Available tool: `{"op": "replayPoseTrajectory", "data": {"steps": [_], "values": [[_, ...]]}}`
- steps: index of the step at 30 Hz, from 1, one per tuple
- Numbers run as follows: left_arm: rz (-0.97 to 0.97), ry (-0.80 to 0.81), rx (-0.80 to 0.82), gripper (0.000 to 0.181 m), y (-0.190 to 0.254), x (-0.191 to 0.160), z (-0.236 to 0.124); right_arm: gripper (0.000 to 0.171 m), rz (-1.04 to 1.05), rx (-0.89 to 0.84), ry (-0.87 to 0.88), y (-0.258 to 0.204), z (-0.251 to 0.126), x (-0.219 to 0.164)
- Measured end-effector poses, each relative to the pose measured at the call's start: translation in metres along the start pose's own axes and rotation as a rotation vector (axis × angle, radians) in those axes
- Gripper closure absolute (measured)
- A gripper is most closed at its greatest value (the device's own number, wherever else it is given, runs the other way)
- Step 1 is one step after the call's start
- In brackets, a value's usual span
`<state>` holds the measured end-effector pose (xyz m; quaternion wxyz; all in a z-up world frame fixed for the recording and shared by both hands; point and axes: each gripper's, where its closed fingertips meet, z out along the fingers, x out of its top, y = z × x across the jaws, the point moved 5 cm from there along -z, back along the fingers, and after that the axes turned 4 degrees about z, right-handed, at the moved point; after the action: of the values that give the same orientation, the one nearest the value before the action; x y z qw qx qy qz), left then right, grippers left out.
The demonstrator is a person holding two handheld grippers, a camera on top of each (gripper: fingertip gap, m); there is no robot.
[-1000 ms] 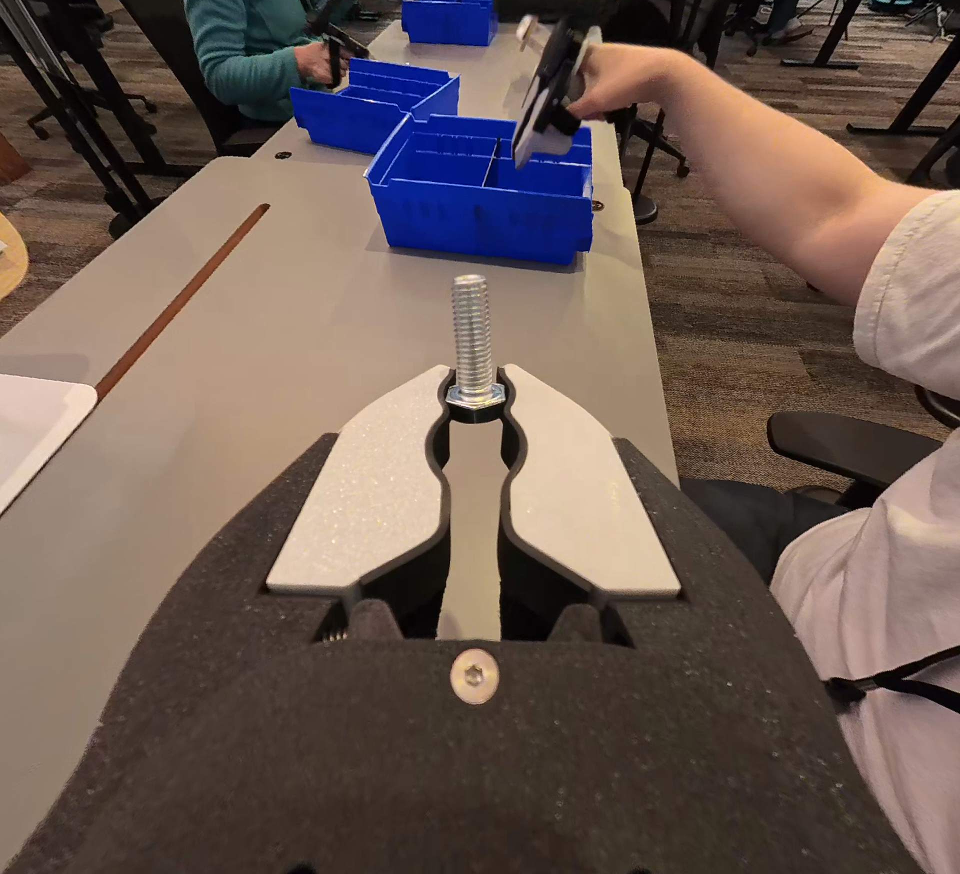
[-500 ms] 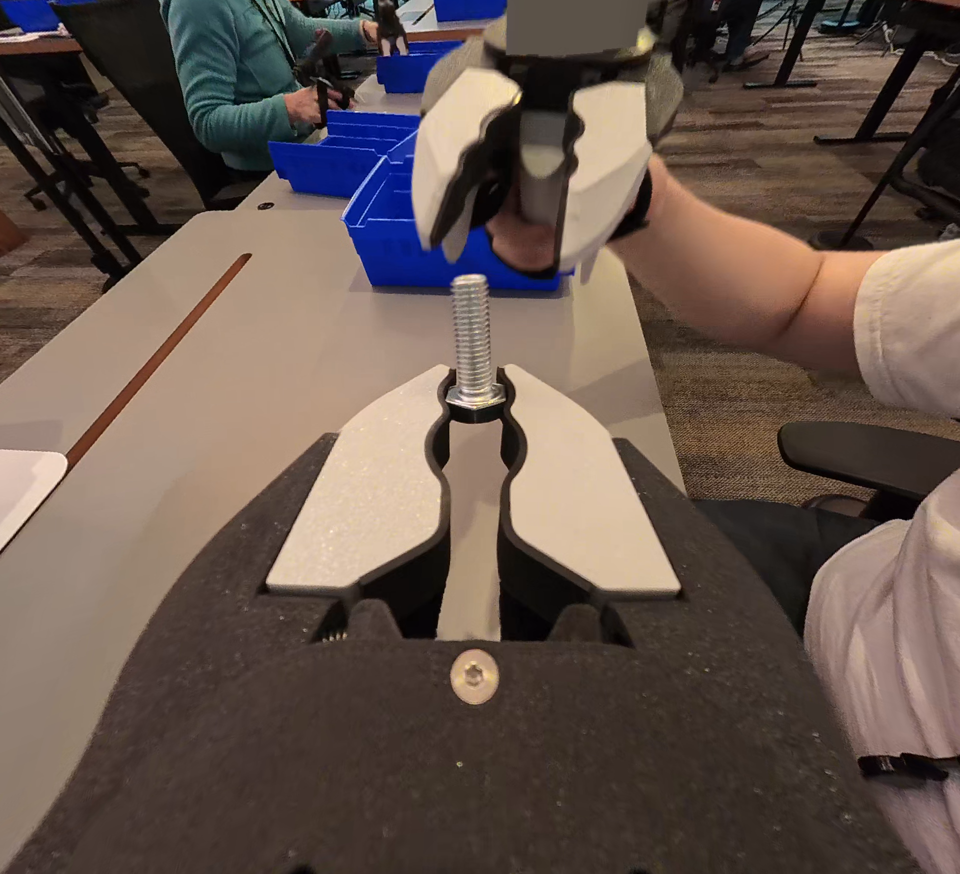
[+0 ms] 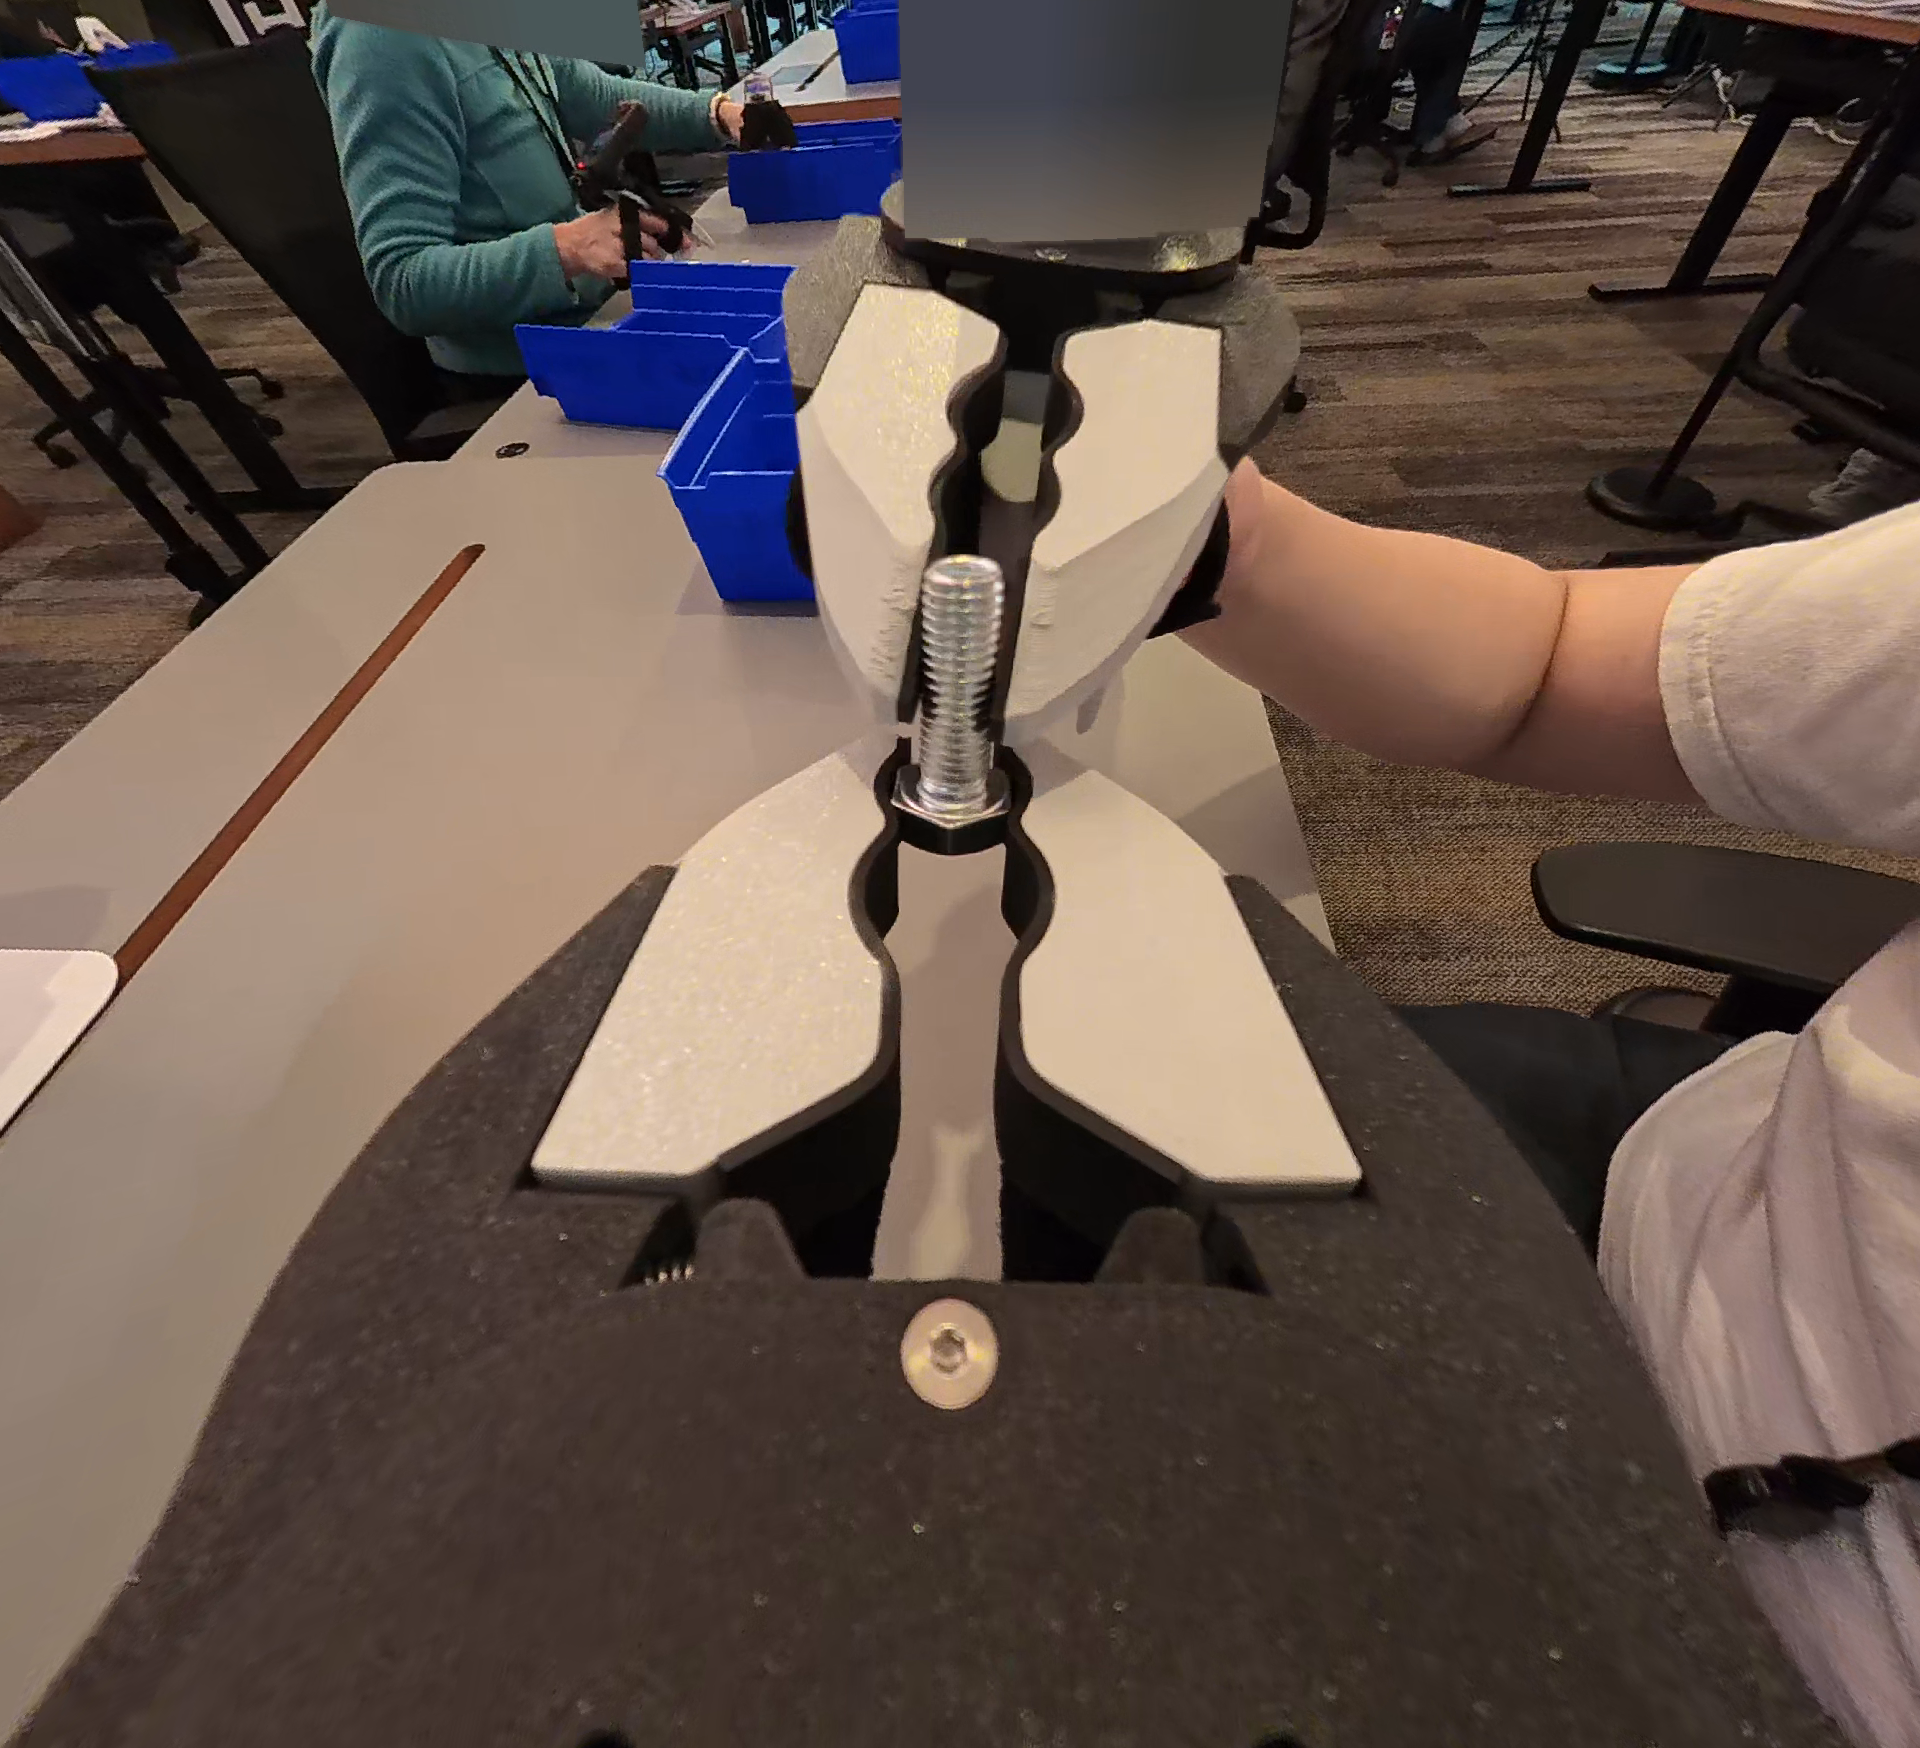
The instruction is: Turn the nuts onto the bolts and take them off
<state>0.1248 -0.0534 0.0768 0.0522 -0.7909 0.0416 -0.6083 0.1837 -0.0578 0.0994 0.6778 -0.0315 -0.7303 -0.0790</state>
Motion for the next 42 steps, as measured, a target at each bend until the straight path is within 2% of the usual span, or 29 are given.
{"op": "replayPoseTrajectory", "data": {"steps": [5,9,14,17,21,28,33,38,42], "values": [[0.008,-0.014,0.019,0.151,0.001,-0.002,0.003,0.162,0.028,-0.029,-0.017,0.003,-0.006,0.003],[0.012,-0.024,0.055,0.144,-0.003,-0.003,0.003,0.162,-0.018,-0.176,-0.021,0.014,-0.039,0.024],[0.007,-0.013,0.088,0.145,-0.009,0.0,-0.005,0.162,-0.061,-0.492,-0.158,0.056,-0.14,0.056],[0.018,-0.022,0.114,0.146,-0.012,0.001,-0.01,0.162,0.035,-0.702,-0.361,0.095,-0.22,0.048],[0.032,-0.038,0.125,0.147,-0.011,0.002,-0.014,0.162,0.259,-0.823,-0.572,0.126,-0.309,0.001],[0.037,-0.056,0.144,0.149,-0.013,0.0,-0.013,0.161,0.667,-1.039,-0.847,0.165,-0.409,-0.13],[0.031,-0.097,0.16,0.149,-0.017,-0.009,-0.007,0.161,0.893,-0.997,-1.114,0.178,-0.437,-0.196],[0.015,-0.118,0.156,0.149,-0.021,-0.015,0.0,0.161,0.876,-0.886,-1.336,0.189,-0.447,-0.229],[0.008,-0.14,0.165,0.149,-0.025,-0.021,0.004,0.161,0.851,-0.832,-1.365,0.198,-0.447,-0.243]]}}
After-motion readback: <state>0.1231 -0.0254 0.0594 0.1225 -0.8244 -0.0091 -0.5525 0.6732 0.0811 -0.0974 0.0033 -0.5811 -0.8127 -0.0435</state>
